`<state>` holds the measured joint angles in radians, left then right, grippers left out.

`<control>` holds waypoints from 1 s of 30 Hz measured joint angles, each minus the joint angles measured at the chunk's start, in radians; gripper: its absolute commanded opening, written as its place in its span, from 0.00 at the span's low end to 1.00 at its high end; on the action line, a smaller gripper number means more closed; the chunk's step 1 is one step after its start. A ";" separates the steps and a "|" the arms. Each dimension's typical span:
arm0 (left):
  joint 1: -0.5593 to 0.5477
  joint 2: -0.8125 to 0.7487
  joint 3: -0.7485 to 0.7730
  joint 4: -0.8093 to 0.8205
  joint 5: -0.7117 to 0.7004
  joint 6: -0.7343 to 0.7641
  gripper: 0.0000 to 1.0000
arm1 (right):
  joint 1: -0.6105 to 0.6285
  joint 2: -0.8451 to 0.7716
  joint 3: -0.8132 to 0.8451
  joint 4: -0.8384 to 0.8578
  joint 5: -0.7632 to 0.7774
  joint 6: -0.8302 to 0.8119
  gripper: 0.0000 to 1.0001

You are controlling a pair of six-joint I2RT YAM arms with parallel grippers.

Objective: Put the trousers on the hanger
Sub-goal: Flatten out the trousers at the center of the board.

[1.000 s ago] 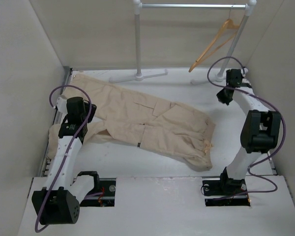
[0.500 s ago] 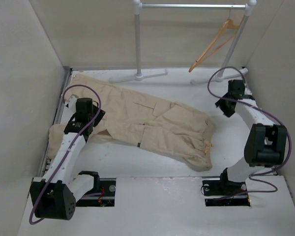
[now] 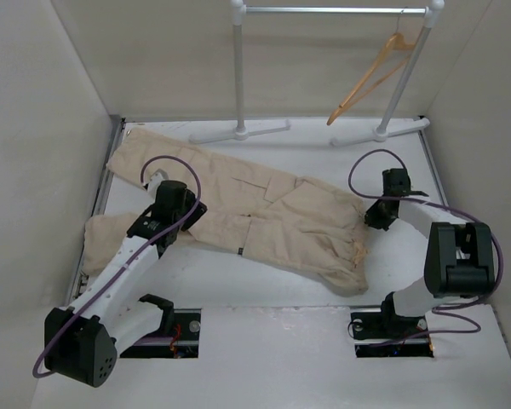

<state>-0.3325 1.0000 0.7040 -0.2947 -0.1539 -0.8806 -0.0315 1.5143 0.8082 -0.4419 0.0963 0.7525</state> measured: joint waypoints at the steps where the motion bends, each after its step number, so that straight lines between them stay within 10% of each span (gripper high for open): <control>1: 0.002 -0.001 0.000 0.000 0.000 0.001 0.39 | -0.001 0.006 0.010 0.005 -0.002 0.006 0.09; 10: 0.032 -0.001 0.000 0.003 0.000 0.016 0.41 | -0.093 0.131 0.328 -0.024 0.061 0.033 0.04; 19: 0.123 0.015 0.032 -0.106 -0.032 0.092 0.47 | -0.209 0.408 0.766 0.000 0.127 0.047 0.69; 26: 0.259 0.045 0.072 -0.171 -0.076 0.151 0.49 | -0.065 0.098 0.370 0.042 0.133 0.045 0.22; 30: 0.370 0.004 0.014 -0.205 -0.047 0.152 0.49 | 0.091 -0.133 0.148 0.061 0.104 0.095 0.19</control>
<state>0.0380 1.0042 0.7177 -0.4999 -0.2012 -0.7284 0.0593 1.3815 0.9558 -0.3805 0.2005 0.8471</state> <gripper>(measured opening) 0.489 0.184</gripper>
